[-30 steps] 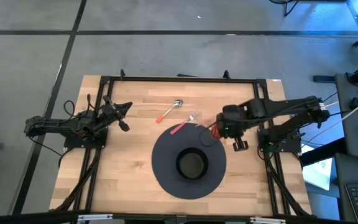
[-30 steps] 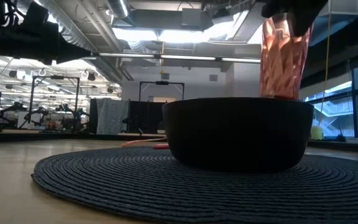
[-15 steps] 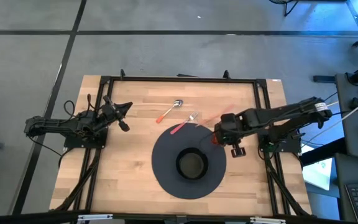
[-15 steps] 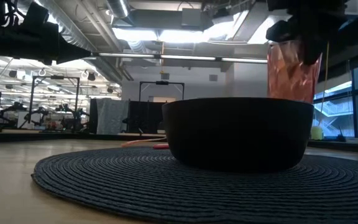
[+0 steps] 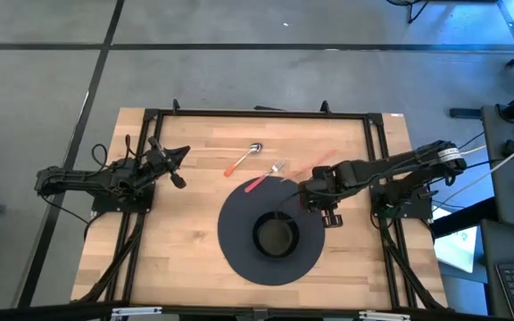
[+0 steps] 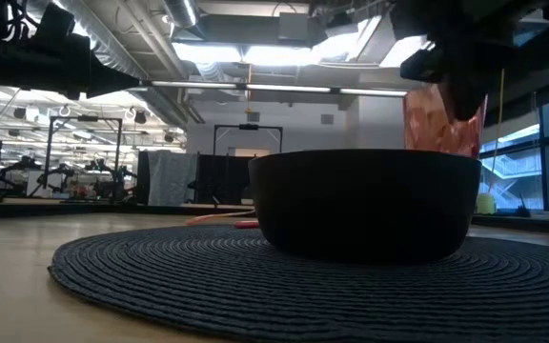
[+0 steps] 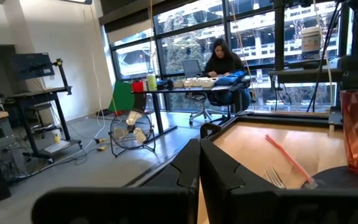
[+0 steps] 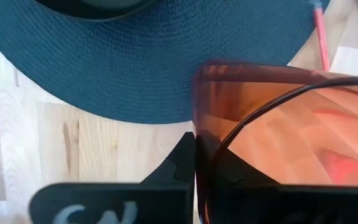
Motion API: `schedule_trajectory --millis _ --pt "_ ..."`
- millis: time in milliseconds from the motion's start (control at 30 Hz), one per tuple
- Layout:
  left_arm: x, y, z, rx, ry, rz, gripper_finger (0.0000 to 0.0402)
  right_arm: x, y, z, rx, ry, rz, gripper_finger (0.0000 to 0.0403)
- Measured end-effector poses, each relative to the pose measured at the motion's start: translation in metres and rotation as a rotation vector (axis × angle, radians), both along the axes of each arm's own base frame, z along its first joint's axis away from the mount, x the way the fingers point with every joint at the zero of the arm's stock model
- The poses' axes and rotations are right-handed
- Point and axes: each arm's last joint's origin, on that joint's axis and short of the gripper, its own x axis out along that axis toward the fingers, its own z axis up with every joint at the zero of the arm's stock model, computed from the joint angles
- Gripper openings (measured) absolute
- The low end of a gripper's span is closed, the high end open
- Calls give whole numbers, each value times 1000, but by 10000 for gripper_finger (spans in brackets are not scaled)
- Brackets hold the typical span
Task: Pick & Place Utensil
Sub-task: Put the orange glass on the blue mat to the top right of the black bowl
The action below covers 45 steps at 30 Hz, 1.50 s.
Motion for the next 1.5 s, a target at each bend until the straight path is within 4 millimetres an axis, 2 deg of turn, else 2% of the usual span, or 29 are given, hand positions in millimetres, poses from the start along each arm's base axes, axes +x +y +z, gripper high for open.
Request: schedule_trajectory --millis 167,533,933,1133,1333,1500 --pt "0 0 0 0 0 0 3 5 1 -7 -8 25 8 11" --pt "0 0 0 0 0 0 3 10 2 1 4 -12 4 13" --pt "0 0 0 0 0 0 3 15 3 -6 4 15 10 19" --pt "0 0 0 0 0 0 3 15 3 -6 1 20 40 39" --pt "0 0 0 0 0 0 3 19 4 7 7 -20 40 78" --pt "0 0 0 0 1 0 3 22 4 29 15 -66 40 112"
